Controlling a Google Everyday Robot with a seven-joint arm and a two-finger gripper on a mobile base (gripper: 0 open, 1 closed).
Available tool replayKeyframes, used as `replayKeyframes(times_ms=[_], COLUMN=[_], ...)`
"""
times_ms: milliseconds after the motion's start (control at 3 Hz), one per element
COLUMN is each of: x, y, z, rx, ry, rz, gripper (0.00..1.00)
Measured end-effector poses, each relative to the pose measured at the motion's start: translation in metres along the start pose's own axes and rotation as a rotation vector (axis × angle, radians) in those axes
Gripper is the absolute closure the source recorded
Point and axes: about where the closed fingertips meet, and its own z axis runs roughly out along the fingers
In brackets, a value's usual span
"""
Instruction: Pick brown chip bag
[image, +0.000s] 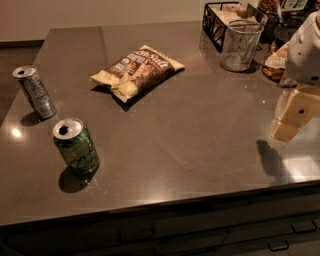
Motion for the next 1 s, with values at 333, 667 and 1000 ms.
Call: replayKeyframes(times_ms=[333, 667, 1000], x=[0.0, -0.008, -0.032], y=[0.0, -0.011, -0.035], z=[0.0, 0.004, 0.019], rx=[0.0, -0.039, -0.088], ry=[0.0, -0.038, -0.082], rz=[0.0, 0.032, 0.085], gripper=[0.0, 0.0, 0.0])
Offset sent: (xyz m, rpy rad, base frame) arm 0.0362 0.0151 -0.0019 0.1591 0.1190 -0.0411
